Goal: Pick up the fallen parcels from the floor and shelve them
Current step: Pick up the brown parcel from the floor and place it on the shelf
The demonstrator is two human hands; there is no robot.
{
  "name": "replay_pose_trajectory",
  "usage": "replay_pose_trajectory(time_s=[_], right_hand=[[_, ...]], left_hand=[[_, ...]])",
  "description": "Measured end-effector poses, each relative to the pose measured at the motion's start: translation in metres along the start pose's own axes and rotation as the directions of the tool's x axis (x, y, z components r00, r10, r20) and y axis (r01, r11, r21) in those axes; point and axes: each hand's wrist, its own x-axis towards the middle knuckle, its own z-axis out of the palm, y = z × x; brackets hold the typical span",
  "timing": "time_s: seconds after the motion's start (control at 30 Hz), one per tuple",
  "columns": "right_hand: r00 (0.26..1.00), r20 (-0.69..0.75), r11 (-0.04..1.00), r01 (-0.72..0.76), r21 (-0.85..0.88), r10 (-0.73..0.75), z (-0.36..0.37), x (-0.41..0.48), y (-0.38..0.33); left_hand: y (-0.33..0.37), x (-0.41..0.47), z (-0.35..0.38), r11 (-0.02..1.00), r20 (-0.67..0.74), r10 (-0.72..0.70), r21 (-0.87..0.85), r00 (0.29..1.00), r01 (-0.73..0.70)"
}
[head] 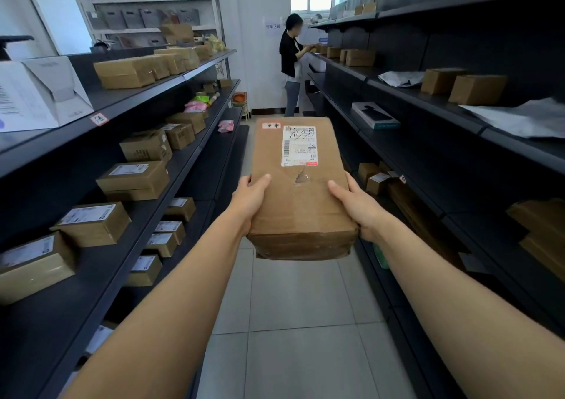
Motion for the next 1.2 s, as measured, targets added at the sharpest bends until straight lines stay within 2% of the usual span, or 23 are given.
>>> replay_pose_trajectory(time_s=[0.17,0.3,0.5,0.73,1.0,1.2], right_hand=[[0.997,-0.015,0.997,0.07,0.024,-0.07,0.004,-0.001,0.006],[0.985,-0.055,0.986,0.164,0.01,-0.164,0.008,0.0,0.007],[0.952,-0.116,0.959,0.282,-0.031,-0.284,0.017,0.004,0.008],[0.906,-0.116,0.913,0.405,-0.043,-0.407,0.034,0.017,-0.004],[0.87,-0.123,0.878,0.476,-0.046,-0.478,0.067,0.043,-0.01],[0.874,-0.134,0.884,0.465,-0.053,-0.467,0.08,0.066,-0.006]], left_hand=[[-0.007,0.002,-0.003,0.975,-0.051,0.199,0.106,0.979,-0.193],[-0.016,0.001,-0.001,0.957,-0.068,0.288,0.068,0.955,-0.283],[-0.016,0.004,-0.004,0.942,-0.093,0.333,0.001,0.938,-0.334],[-0.011,0.017,-0.021,0.908,-0.114,0.41,-0.045,0.905,-0.417],[-0.01,0.044,-0.052,0.889,-0.142,0.441,-0.065,0.886,-0.453],[-0.016,0.066,-0.065,0.897,-0.14,0.425,-0.063,0.894,-0.437]])
